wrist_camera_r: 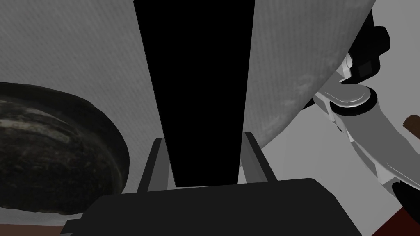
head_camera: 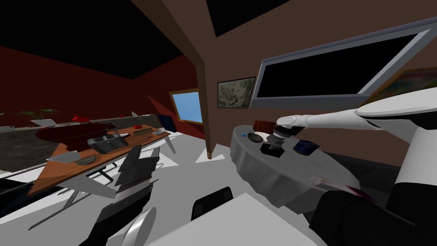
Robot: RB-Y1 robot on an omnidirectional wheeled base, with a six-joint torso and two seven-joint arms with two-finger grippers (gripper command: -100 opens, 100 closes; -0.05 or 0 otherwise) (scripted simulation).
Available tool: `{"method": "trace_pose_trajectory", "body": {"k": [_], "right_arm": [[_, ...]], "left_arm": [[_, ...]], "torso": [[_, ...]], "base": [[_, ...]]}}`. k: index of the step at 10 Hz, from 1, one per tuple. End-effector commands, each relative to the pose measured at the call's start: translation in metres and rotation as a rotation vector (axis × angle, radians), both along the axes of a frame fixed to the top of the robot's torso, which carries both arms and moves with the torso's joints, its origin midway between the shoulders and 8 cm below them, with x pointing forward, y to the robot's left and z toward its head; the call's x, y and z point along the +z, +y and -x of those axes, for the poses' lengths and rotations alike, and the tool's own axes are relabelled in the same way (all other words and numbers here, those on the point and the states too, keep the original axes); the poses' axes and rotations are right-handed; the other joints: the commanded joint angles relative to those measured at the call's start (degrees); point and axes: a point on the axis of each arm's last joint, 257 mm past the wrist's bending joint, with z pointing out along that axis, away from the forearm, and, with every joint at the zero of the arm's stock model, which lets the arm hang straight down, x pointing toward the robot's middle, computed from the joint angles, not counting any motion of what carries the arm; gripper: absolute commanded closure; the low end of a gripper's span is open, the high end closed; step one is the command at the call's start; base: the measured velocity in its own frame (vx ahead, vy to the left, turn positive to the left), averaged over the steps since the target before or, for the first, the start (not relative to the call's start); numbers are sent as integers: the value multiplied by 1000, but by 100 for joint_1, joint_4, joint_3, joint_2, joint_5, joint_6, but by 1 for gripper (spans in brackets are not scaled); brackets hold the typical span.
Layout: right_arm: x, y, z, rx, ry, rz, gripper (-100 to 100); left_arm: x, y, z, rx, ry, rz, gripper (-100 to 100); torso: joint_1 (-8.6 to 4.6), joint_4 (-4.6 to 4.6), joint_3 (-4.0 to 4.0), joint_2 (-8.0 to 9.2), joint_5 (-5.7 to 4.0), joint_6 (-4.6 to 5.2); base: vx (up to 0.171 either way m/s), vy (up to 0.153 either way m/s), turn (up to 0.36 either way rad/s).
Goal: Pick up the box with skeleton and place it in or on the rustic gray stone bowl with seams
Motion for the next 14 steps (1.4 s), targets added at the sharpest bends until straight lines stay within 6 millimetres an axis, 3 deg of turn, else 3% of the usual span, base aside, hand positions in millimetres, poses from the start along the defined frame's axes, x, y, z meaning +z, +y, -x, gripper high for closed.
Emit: {"method": "trace_pose_trajectory", "body": {"k": [1, 5, 6, 7, 8, 11, 14], "right_arm": [[7, -8, -1, -57, -16, 5, 100], [17, -33, 9, -183, -23, 27, 100], [14, -28, 9, -154, -16, 21, 100], [15, -29, 9, -159, -18, 21, 0], [21, -34, 8, -175, -23, 32, 100], [43, -51, 7, -227, -37, 63, 100], [66, -66, 10, -283, -46, 89, 100]], "left_arm": [[0, 0, 0, 0, 0, 0, 0], [0, 0, 0, 0, 0, 0, 0], [0, 0, 0, 0, 0, 0, 0], [0, 0, 0, 0, 0, 0, 0], [0, 0, 0, 0, 0, 0, 0], [0, 0, 0, 0, 0, 0, 0], [0, 0, 0, 0, 0, 0, 0]], "torso": [[0, 0, 0, 0, 0, 0], [16, 6, 13, 23, 10, -6], [15, 10, 19, 32, 14, -10], [12, 9, 11, 12, 13, 2], [12, 3, -2, -9, 13, -1], [87, -3, -20, -39, 39, -34], [82, 0, -18, -37, 46, -36]], "base": [[-108, -15, 320], [-164, -4, 310], [-86, -6, 77], [-13, 0, -16], [-24, 53, 221], [-32, 131, 325], [-13, 91, 312]]}}
